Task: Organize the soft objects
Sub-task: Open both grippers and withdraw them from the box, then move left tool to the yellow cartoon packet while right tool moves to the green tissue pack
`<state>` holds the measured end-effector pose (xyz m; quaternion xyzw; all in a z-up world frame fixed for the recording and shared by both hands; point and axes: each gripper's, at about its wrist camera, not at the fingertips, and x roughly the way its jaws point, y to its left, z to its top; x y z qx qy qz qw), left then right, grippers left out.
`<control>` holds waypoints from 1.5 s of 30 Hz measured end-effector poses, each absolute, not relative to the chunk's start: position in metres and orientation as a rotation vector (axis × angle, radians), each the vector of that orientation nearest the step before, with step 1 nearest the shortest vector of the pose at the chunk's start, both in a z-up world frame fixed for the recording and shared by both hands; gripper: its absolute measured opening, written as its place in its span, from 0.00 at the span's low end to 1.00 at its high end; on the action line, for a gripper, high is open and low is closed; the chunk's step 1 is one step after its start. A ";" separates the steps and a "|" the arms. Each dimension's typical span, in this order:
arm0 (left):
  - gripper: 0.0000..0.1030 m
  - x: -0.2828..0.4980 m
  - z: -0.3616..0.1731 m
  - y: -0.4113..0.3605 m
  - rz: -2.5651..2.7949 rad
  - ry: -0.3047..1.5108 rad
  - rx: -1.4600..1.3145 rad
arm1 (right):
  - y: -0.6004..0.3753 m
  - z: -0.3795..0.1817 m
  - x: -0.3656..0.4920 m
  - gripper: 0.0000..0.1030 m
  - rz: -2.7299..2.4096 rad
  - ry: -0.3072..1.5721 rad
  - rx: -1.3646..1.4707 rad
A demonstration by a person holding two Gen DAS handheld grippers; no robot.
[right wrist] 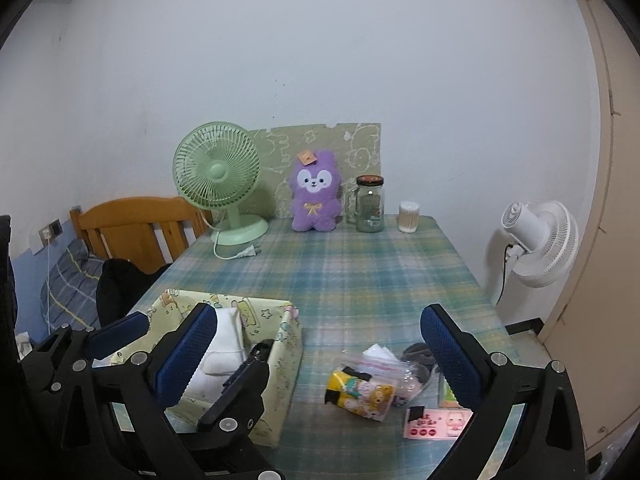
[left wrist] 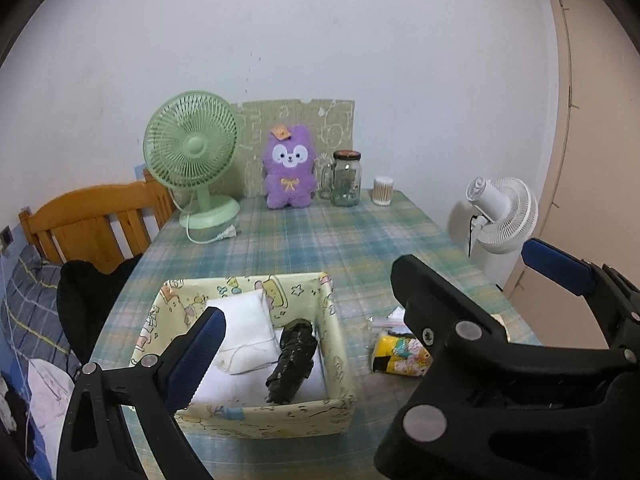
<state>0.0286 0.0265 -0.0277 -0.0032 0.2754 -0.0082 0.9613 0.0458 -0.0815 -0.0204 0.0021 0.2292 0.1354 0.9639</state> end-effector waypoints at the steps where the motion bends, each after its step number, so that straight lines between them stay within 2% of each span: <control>1: 0.97 0.028 -0.027 0.022 -0.018 0.553 -0.002 | -0.086 -0.020 0.045 1.00 0.269 0.462 0.008; 19: 0.97 0.026 -0.041 -0.031 -0.086 0.571 0.010 | -0.142 -0.036 0.037 1.00 0.216 0.471 0.033; 45: 0.97 0.045 -0.110 -0.082 -0.160 0.680 0.027 | -0.191 -0.110 0.055 1.00 0.157 0.612 0.065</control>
